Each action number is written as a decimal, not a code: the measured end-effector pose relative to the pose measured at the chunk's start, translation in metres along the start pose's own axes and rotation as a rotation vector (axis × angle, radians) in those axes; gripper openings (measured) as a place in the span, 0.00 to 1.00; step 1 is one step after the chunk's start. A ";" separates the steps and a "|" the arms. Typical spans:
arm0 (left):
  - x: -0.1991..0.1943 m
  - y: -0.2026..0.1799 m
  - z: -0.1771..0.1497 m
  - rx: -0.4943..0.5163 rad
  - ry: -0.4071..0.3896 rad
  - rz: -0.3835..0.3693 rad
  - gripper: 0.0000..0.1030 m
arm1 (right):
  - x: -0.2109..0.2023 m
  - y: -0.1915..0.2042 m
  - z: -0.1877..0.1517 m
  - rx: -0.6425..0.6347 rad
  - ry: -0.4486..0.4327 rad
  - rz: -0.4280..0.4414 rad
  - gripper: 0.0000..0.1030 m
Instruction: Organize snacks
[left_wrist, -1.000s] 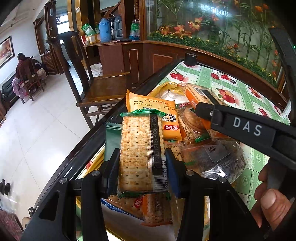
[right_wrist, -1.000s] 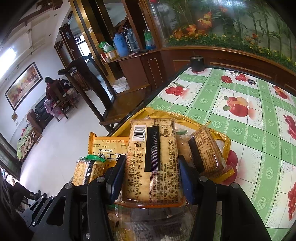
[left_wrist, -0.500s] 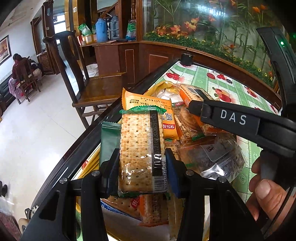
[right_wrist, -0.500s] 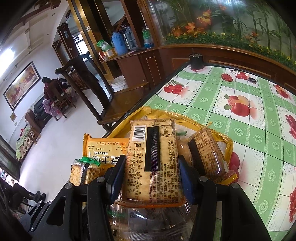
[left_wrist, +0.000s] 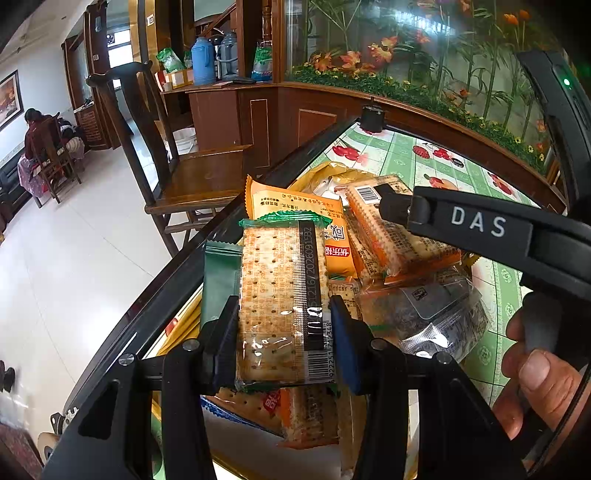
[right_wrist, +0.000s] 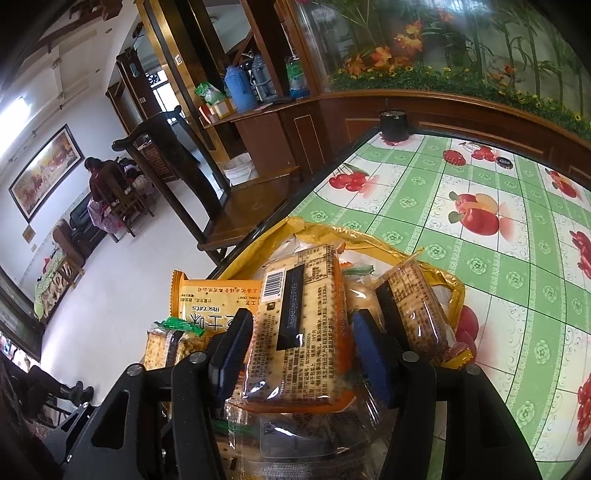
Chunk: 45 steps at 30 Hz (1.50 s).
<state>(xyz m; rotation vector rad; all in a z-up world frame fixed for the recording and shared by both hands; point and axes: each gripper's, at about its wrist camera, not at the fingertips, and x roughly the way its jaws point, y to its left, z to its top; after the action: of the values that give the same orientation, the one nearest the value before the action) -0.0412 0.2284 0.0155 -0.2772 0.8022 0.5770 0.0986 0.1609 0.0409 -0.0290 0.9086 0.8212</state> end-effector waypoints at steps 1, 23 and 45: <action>-0.001 0.000 0.000 -0.001 -0.001 -0.001 0.44 | -0.001 -0.001 0.000 0.003 0.001 0.001 0.59; -0.040 -0.013 -0.007 -0.010 -0.056 0.024 0.81 | -0.114 -0.037 -0.056 0.080 -0.137 -0.018 0.73; -0.117 -0.038 -0.027 0.102 -0.205 0.041 0.81 | -0.188 -0.046 -0.148 0.075 -0.172 -0.065 0.80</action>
<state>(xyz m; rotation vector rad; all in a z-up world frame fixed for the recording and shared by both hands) -0.0999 0.1417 0.0846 -0.1060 0.6382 0.5901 -0.0372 -0.0399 0.0654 0.0758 0.7714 0.7177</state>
